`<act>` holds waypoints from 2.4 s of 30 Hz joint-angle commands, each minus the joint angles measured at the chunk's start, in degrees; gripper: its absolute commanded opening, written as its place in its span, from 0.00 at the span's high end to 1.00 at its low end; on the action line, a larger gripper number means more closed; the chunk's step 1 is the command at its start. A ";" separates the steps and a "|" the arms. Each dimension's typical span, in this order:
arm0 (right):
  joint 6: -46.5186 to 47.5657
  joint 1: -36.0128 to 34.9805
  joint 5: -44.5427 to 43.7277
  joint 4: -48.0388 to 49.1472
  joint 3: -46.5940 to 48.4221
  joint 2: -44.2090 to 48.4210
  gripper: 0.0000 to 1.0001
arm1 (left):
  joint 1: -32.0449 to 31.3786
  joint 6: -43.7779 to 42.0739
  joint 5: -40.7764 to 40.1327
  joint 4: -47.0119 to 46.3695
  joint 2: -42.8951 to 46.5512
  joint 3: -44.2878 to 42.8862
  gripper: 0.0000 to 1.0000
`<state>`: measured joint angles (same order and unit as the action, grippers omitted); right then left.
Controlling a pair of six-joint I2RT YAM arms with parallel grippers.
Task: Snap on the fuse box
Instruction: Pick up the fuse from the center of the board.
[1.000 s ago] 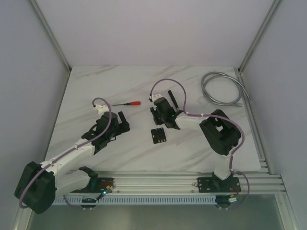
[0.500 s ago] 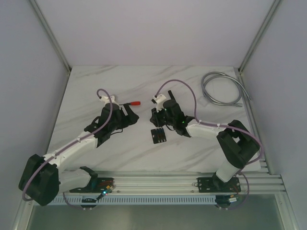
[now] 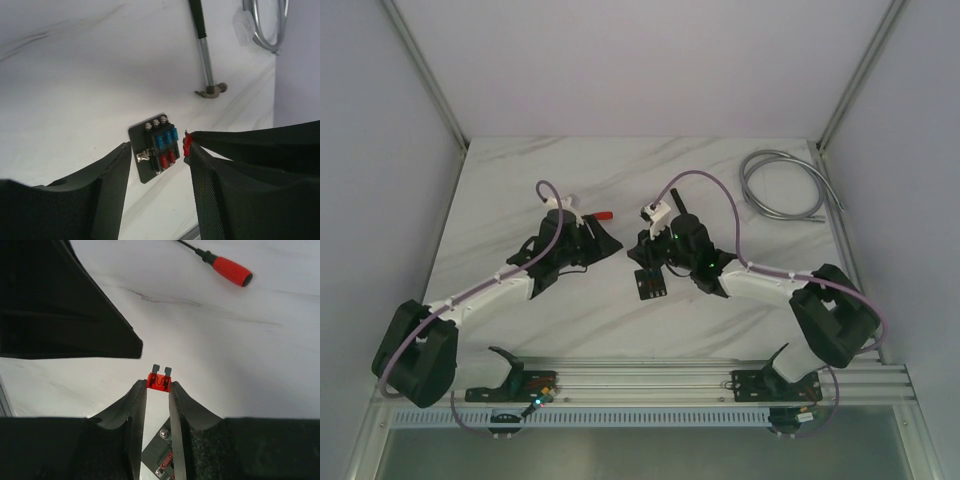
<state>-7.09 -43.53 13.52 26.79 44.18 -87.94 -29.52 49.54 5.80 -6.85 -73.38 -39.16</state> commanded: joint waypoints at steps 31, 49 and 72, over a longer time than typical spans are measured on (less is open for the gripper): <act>-2.15 -1.46 2.47 9.60 -3.31 6.27 0.74 | 0.49 9.96 10.92 -11.41 -1.61 2.92 1.00; -42.15 -1.81 -5.17 30.72 -15.84 17.32 0.46 | -1.31 19.54 3.63 -22.30 16.32 12.82 1.00; -46.39 -7.41 -7.11 45.93 -17.02 13.73 0.71 | -11.87 24.38 -9.60 -32.19 27.30 17.56 1.00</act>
<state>-53.19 -50.37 8.25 66.70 27.62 -74.00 -40.73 72.84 -1.15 -35.83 -47.29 -22.37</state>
